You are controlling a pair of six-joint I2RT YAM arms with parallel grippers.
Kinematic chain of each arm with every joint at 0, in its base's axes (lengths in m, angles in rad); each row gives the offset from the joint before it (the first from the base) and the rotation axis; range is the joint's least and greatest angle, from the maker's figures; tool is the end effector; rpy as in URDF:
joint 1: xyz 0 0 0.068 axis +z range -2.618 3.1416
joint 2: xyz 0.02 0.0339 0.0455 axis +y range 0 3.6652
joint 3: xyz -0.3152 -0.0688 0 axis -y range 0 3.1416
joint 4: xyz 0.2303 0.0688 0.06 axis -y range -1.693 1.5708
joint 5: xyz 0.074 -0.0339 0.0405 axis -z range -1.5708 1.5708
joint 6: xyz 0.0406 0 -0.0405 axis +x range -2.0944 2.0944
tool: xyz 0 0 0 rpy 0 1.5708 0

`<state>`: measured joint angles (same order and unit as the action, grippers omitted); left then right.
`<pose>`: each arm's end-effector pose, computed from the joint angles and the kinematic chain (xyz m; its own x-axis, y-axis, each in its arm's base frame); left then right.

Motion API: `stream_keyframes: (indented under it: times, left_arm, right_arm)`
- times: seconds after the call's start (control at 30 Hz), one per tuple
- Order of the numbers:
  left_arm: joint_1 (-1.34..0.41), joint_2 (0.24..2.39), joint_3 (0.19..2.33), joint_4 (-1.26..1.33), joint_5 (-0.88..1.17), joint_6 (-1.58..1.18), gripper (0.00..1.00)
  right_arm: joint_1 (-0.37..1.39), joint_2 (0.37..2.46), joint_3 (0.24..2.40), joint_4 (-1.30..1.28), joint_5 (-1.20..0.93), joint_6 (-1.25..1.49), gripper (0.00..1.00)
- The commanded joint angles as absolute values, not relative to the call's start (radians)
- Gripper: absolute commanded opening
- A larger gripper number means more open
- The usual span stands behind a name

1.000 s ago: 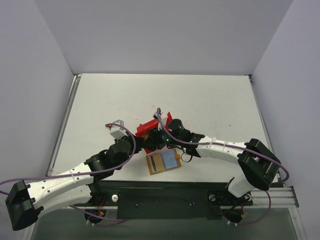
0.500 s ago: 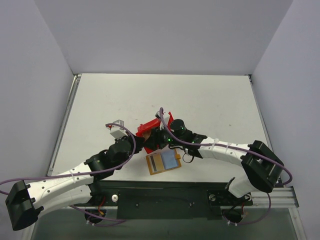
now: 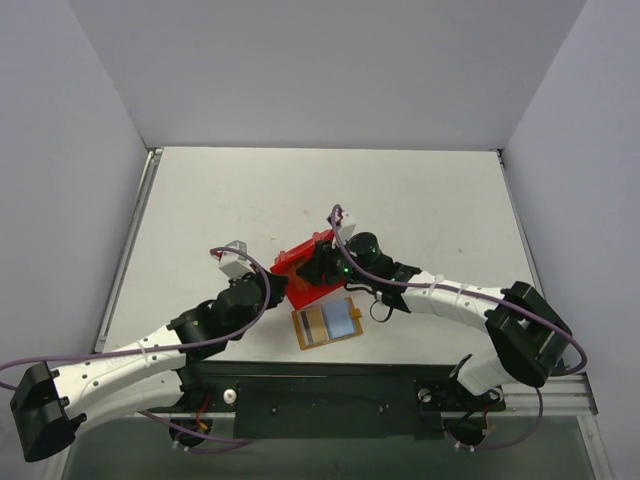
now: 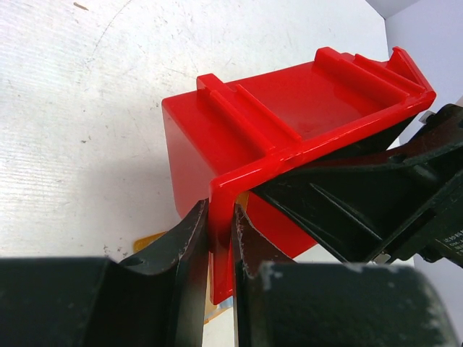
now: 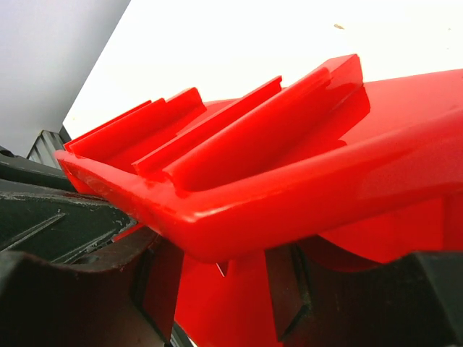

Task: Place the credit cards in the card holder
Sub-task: Pick up the credit card from the storage box.

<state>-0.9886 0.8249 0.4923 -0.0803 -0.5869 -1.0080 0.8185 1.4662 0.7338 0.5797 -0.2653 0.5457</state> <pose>0.0969 -0.1063 0.2833 -0.4701 -0.5667 -0.6767 0.0357 0.7538 -0.6561 0.2043 0.2338 0.3004 -0.5464 0.1491 -0.8241 -0.6997 0.4596 0.5471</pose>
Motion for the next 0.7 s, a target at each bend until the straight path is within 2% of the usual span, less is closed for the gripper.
stream_keyframes:
  times: [0.0,0.5,0.67]
  left_arm:
    - [-0.996,0.778,0.561,0.129,-0.56,-1.069,0.0]
    - [-0.988,0.79,0.557,0.141,-0.546,-1.071,0.0]
    - [-0.986,0.787,0.557,0.137,-0.545,-1.071,0.0]
  right_arm:
    - [0.813,1.499,0.735,0.557,-0.236,0.538,0.41]
    - [0.813,1.54,0.721,0.692,-0.423,0.56,0.38]
    - [0.811,1.54,0.723,0.687,-0.417,0.56,0.39]
